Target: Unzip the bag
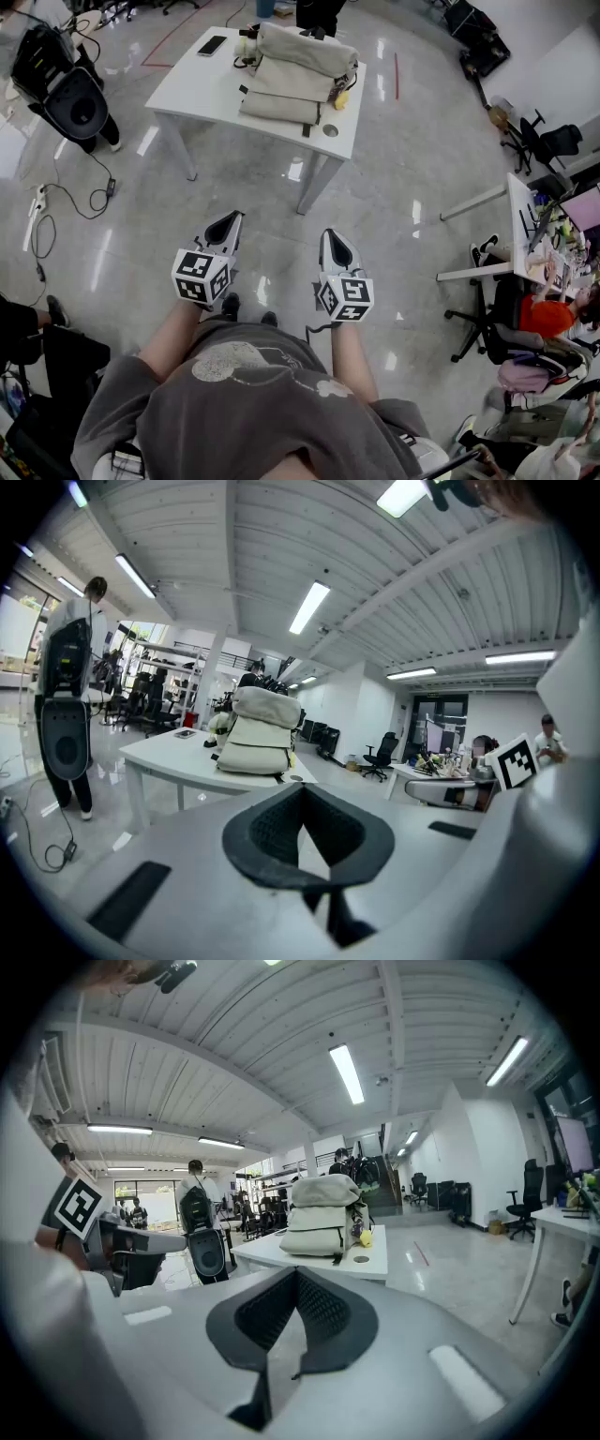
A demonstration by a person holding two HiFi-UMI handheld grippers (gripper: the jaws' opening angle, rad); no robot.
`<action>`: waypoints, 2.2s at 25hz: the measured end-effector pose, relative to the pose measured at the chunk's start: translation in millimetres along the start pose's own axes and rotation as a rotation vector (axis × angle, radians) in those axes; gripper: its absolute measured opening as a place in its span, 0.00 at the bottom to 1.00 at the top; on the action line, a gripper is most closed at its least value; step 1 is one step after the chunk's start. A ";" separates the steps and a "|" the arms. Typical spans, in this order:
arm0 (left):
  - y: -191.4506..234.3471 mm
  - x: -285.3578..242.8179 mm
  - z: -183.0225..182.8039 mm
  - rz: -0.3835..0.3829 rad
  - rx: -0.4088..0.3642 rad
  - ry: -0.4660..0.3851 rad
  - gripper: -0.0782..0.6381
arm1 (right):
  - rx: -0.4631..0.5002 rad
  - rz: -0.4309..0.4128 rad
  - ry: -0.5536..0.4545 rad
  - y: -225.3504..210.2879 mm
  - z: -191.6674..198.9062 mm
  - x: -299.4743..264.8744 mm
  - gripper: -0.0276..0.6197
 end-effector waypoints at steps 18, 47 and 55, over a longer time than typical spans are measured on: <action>8.9 -5.3 9.5 0.010 0.014 0.026 0.12 | 0.003 0.040 0.013 1.1 6.0 2.2 0.04; 102.0 -30.9 20.5 0.161 0.026 -0.016 0.12 | -0.086 0.297 -0.098 -6.8 11.3 -58.8 0.04; 108.4 -74.5 21.0 0.162 0.018 -0.010 0.12 | -0.146 0.386 -0.136 -59.5 1.5 -94.6 0.04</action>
Point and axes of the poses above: the fingertips, and each gripper's own axes: x backward along the fingers, y to its left, z out of its underside, the point moved 2 cm from there along x, backward along the fingers, and after that the axes turned 13 degrees about -x, right-handed, at the moved point
